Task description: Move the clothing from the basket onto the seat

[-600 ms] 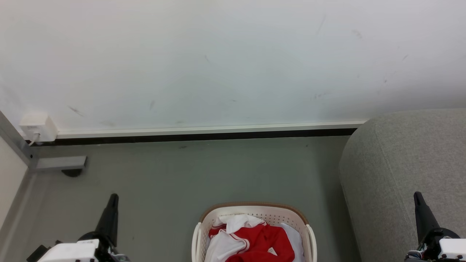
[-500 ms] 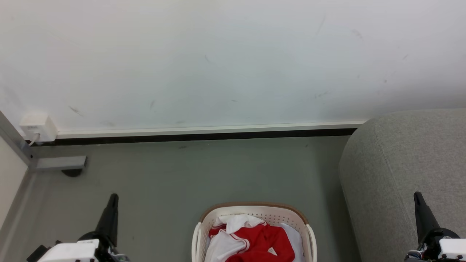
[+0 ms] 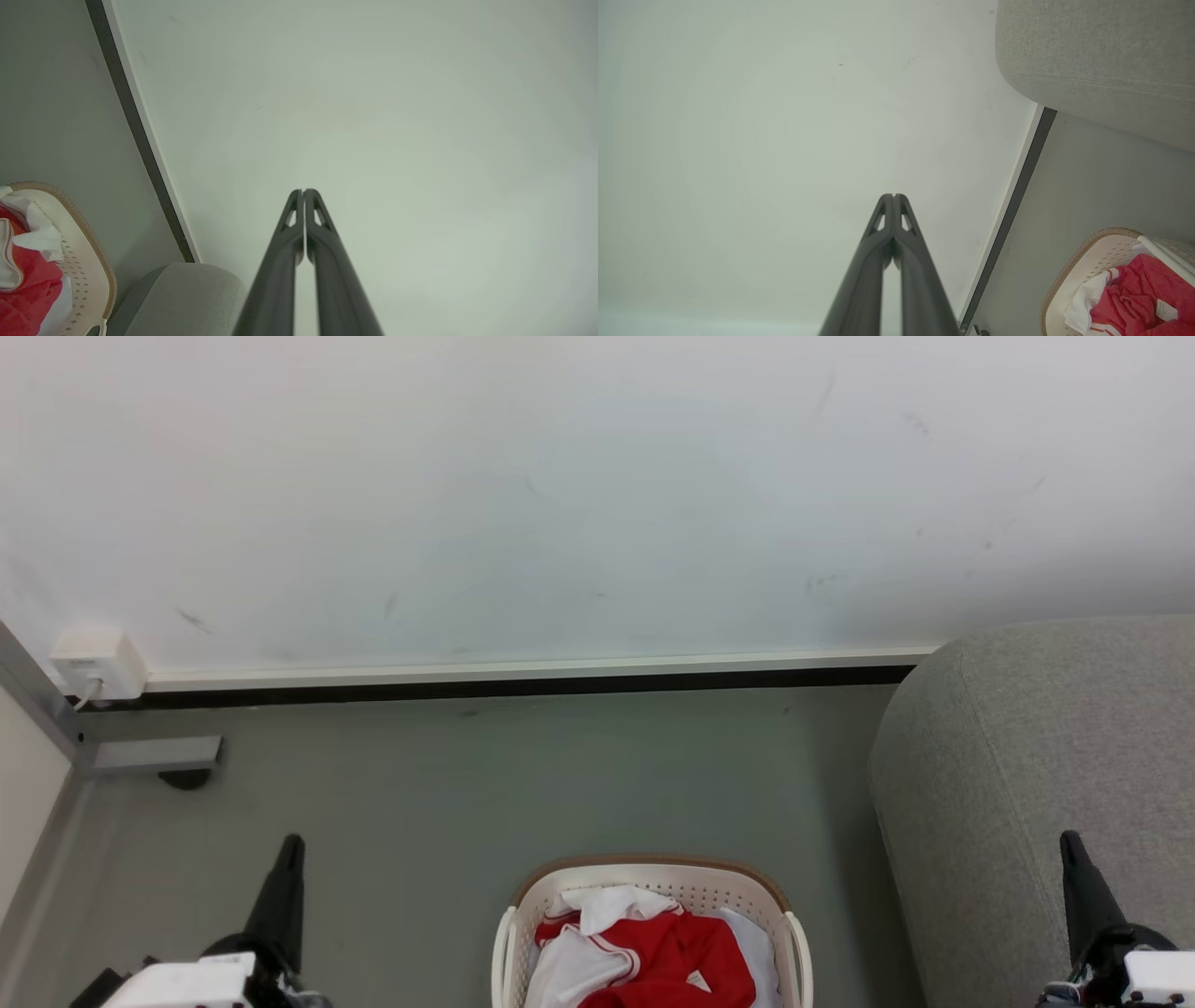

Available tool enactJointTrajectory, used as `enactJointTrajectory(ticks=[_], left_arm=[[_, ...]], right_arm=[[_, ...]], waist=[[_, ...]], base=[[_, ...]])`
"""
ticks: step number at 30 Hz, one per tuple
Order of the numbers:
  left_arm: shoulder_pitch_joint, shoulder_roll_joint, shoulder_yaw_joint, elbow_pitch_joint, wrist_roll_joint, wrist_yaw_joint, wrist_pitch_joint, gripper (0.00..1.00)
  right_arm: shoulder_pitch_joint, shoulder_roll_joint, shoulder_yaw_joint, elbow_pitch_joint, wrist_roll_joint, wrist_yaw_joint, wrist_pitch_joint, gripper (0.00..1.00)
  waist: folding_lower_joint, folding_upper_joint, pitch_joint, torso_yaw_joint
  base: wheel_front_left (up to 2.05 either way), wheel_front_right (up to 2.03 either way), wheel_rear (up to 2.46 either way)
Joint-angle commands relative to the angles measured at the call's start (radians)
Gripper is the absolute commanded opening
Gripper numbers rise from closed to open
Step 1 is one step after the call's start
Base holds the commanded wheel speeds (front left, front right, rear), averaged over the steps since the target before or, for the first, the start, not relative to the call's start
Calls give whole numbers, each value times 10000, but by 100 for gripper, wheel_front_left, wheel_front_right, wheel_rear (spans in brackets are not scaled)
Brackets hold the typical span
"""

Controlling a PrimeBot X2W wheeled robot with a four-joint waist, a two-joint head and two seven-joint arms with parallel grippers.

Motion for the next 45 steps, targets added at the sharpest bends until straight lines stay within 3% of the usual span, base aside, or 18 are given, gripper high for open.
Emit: enactJointTrajectory(ticks=[1,7,14,25,45], left_arm=[[20,-8,-6,47,10,6,-16,100],[155,-43,-163,231,192,29,-239,100],[106,-36,-258,242,910,26,-538,100],[122,-24,-373,-65,3679,90,-1040,100],[162,-2,-719,-408,7350,431,-1802,100]], right_arm=[[20,6,9,44,-1,0,-12,100],[182,53,87,145,-179,-1,-239,100],[192,30,211,-15,-1424,-2,-538,100],[15,-174,1041,-80,-4173,-3,-1036,100],[-134,-331,1864,239,-7412,-7,-1805,100]], waist=[[0,0,0,0],[0,0,6,7],[0,0,23,2],[0,0,80,-86],[0,0,126,-102]], base=[[0,0,0],[0,0,0],[0,0,0],[0,0,0],[0,0,0]])
